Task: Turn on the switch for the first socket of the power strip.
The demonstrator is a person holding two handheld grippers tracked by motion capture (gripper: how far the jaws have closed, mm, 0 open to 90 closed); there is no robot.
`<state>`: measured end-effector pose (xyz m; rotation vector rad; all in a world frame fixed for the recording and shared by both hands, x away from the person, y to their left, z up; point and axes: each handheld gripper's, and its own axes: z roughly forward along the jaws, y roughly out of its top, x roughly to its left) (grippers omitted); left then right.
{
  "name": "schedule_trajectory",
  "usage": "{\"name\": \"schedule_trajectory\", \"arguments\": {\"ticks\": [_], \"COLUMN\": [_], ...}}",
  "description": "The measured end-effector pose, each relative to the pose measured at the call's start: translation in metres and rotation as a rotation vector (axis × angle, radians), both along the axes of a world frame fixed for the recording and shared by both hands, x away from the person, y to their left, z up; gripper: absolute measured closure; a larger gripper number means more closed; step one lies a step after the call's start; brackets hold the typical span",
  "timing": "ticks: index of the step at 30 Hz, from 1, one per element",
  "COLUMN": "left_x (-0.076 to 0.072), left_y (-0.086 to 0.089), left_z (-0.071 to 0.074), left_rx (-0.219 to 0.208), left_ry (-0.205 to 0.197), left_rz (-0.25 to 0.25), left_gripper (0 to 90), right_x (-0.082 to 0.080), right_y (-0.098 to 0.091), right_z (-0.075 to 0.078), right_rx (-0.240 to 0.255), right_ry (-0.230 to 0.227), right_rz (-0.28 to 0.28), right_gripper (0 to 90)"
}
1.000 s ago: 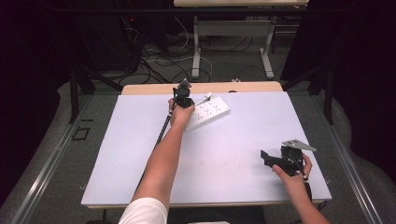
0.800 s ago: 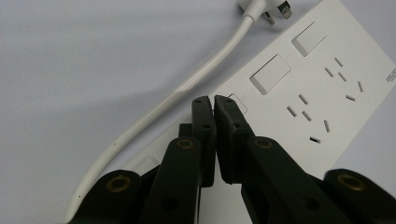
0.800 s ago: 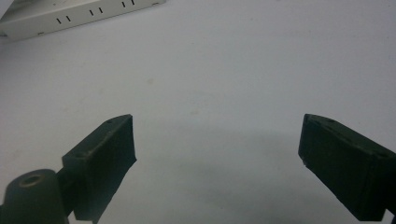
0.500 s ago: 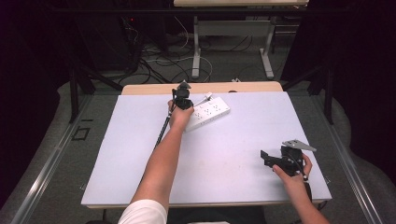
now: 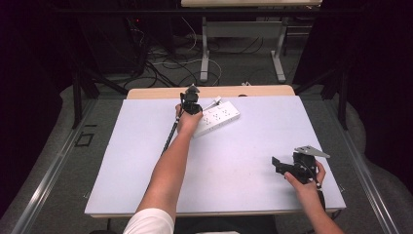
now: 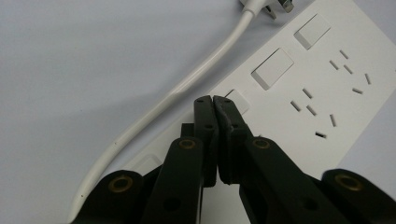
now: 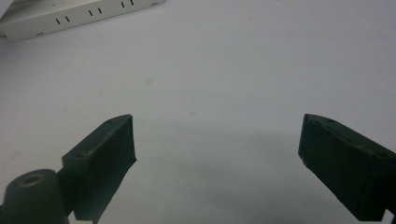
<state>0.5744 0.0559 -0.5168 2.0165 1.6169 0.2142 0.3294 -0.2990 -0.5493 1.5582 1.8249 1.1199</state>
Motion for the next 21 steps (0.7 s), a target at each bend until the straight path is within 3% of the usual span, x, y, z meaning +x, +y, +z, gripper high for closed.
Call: {"name": "schedule_trajectory", "arguments": {"ticks": [15, 21], "left_x": [-0.0015, -0.0030], "left_y": [0.0030, 0.0044], "left_z": [0.0045, 0.0095], "left_rx": [0.024, 0.011], "left_ry": [0.004, -0.003], "left_rz": [-0.029, -0.029], "left_gripper": [76.6, 71.0], "right_x": [0.0012, 0.0011], "right_y": [0.0001, -0.0012], "right_z": [-0.0013, -0.0008], "right_rx": [0.004, -0.002], "right_ry": [0.001, 0.000], "right_rz": [-0.008, 0.001], "right_gripper": [10.6, 10.7]}}
